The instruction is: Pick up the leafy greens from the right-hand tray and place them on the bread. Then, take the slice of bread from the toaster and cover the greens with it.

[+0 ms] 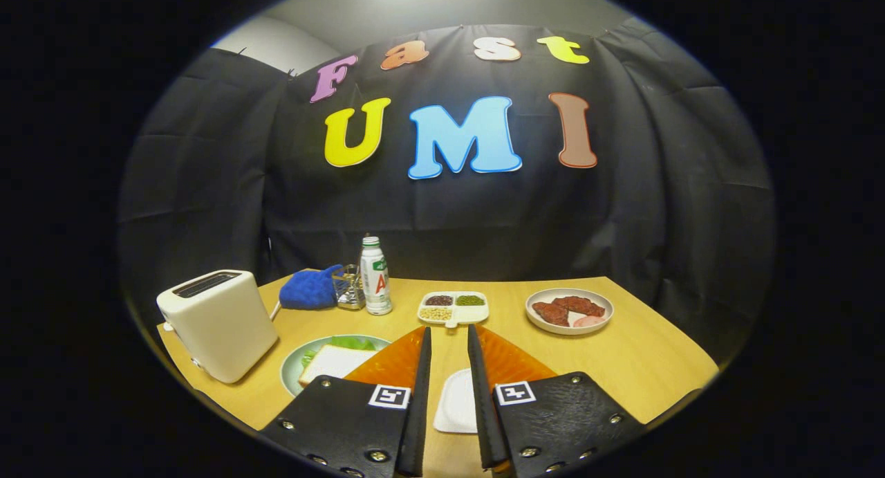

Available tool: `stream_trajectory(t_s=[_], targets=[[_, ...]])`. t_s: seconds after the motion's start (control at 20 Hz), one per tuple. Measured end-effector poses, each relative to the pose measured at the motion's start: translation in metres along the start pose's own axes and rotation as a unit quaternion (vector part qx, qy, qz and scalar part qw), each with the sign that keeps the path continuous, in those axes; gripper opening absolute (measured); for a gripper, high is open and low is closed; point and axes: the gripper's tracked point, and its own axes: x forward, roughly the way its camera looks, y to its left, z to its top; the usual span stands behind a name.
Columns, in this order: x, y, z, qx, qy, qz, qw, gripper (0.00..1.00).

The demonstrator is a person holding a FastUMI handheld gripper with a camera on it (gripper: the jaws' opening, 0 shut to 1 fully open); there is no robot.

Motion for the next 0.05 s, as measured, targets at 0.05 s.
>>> stream_trajectory(t_s=[0.05], targets=[[-0.0005,-0.0171,-0.0005,0.001,0.003,-0.005,1.0,0.31]])
